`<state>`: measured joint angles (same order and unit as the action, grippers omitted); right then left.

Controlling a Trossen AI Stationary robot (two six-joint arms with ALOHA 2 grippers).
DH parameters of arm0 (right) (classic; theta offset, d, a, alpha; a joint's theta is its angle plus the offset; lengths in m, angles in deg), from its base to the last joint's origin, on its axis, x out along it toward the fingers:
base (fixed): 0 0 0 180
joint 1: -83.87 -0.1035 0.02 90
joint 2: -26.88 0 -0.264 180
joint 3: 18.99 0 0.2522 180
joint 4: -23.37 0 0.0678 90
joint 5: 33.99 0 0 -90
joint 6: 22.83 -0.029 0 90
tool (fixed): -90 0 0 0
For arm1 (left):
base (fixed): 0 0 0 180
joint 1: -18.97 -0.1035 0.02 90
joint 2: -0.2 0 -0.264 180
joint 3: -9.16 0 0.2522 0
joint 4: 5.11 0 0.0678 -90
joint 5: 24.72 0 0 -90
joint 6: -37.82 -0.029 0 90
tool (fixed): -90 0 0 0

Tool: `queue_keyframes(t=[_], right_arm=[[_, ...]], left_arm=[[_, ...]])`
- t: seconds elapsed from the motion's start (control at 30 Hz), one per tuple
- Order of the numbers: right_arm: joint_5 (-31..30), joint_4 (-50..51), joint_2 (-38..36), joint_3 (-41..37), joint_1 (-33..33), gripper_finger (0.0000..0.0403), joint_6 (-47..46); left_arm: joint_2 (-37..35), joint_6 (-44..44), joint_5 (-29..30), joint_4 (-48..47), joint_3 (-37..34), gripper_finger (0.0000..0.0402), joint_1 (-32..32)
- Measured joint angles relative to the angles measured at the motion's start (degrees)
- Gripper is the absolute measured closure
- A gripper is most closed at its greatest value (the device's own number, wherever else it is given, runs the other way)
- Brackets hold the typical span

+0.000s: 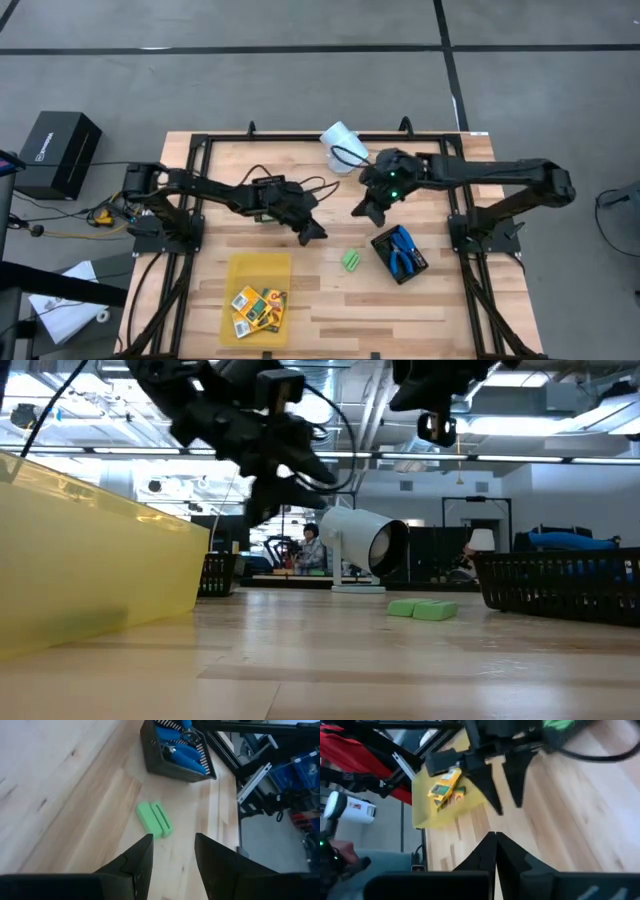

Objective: Pick & Place School Supplies
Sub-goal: Move the bottom black bin to the top right of the table

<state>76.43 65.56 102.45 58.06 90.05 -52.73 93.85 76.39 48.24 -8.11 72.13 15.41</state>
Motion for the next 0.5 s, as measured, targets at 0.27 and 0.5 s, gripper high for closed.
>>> queue_keyframes(t=[0.27,0.5], right_arm=[[-1.4,6.7,6.3,0.0,-9.0,0.0401,-6.1],[0.2,1.4,16.5,-0.2,-14.6,0.0402,-7.1]], left_arm=[[4.6,-0.8,-1.2,-0.1,2.5,0.0262,0.2],[5.0,-2.2,-0.9,-1.0,2.4,0.0262,-0.3]])
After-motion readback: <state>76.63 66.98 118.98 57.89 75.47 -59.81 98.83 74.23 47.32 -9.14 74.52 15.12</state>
